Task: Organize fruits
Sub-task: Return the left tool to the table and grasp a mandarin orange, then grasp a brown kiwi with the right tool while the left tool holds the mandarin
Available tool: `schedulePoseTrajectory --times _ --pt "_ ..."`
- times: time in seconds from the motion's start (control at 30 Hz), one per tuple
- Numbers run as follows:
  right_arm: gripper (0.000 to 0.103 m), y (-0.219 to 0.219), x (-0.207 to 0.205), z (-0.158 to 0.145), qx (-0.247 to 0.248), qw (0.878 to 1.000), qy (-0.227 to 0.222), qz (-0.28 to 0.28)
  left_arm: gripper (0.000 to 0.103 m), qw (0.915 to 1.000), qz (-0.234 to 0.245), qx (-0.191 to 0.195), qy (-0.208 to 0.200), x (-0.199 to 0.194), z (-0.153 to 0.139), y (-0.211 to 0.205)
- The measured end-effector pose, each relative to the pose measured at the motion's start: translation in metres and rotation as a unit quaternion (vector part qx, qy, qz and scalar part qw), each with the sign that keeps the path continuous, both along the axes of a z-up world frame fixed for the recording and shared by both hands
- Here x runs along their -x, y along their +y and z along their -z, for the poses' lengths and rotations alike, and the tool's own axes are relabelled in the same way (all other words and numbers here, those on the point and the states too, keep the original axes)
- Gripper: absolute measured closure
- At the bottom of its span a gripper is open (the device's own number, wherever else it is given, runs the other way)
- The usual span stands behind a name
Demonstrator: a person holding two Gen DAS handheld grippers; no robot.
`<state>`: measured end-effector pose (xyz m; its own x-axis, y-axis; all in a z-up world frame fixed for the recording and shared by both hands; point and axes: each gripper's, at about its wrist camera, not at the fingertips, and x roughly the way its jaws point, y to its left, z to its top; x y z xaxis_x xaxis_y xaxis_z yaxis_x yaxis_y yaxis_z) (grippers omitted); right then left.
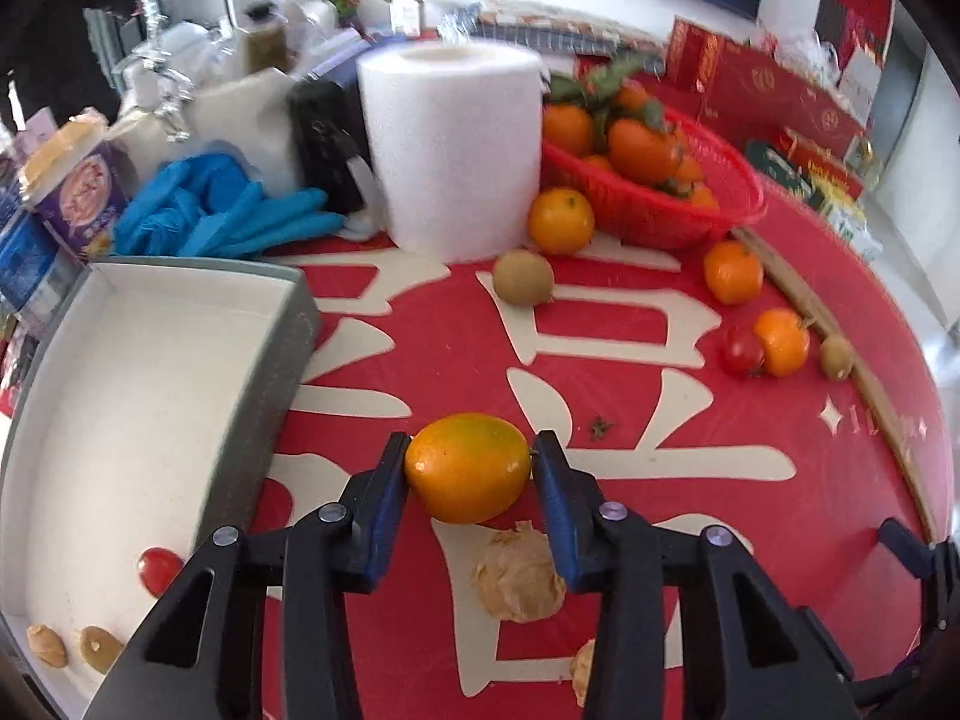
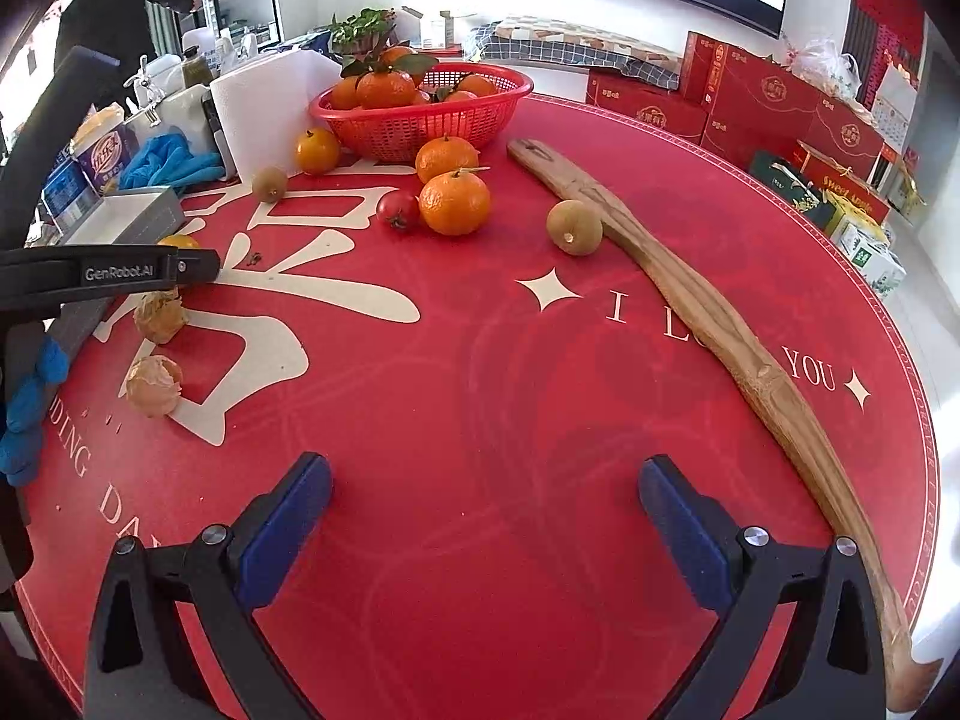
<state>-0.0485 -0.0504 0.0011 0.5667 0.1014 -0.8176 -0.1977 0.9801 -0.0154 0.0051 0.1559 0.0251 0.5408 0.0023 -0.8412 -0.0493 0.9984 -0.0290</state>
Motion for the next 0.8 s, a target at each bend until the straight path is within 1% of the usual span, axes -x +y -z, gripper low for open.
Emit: schedulePoseTrajectory --times 0.13,0.17,0.23,0.3,0.37,0.4,0.43,0.53,0.57,0.63,0.67,0.73,0.8 --pt "0.0 0.0 -0.002 0.0 -0.001 1.0 0.004 -0.013 0.058 0.999 0.004 -0.014 -0.042 0.025 -0.024 0.006" --pt "0.0 0.0 -0.005 0.0 -0.004 1.0 0.009 -0.025 0.058 0.9985 0.005 -0.017 -0.052 0.034 -0.028 0.007" --pt "0.0 -0.003 -0.013 -0.004 -0.016 0.999 0.013 -0.031 0.058 0.9975 0.009 -0.023 -0.065 0.052 -0.034 0.011" --pt "0.0 -0.011 -0.024 -0.012 -0.022 1.0 -0.003 -0.02 0.058 0.997 0.008 -0.029 -0.071 0.067 -0.035 0.015" --pt "0.0 -0.017 -0.037 -0.021 -0.017 0.999 -0.026 -0.008 0.058 0.9972 0.006 -0.029 -0.069 0.082 -0.03 0.016" --pt "0.0 -0.019 -0.046 -0.025 -0.013 0.999 -0.035 -0.003 0.058 0.9973 0.005 -0.028 -0.068 0.082 -0.027 0.012" --pt "0.0 -0.02 -0.054 -0.026 -0.01 0.999 -0.038 0.0 0.058 0.9974 0.004 -0.027 -0.067 0.086 -0.025 0.013" --pt "0.0 -0.018 -0.077 -0.025 0.001 0.999 -0.041 0.0 0.058 0.9966 -0.002 -0.042 -0.071 0.099 -0.017 0.01" --pt "0.002 -0.014 -0.084 -0.023 0.007 0.999 -0.04 -0.003 0.058 0.9963 -0.005 -0.047 -0.072 0.099 -0.015 0.009" --pt "0.025 -0.006 -0.094 -0.018 0.012 0.999 -0.032 -0.016 0.058 0.9965 -0.009 -0.045 -0.07 0.1 -0.01 0.009" --pt "0.028 -0.002 -0.096 -0.015 0.016 0.999 -0.028 -0.02 0.058 0.9968 -0.013 -0.042 -0.067 0.1 -0.006 0.01" --pt "0.029 0.004 -0.1 -0.007 0.021 0.999 -0.018 -0.026 0.058 0.9972 -0.018 -0.038 -0.061 0.1 -0.001 0.012" --pt "0.031 0.006 -0.1 -0.005 0.017 0.999 -0.024 -0.025 0.058 0.9973 -0.018 -0.04 -0.059 0.101 0.004 0.012"
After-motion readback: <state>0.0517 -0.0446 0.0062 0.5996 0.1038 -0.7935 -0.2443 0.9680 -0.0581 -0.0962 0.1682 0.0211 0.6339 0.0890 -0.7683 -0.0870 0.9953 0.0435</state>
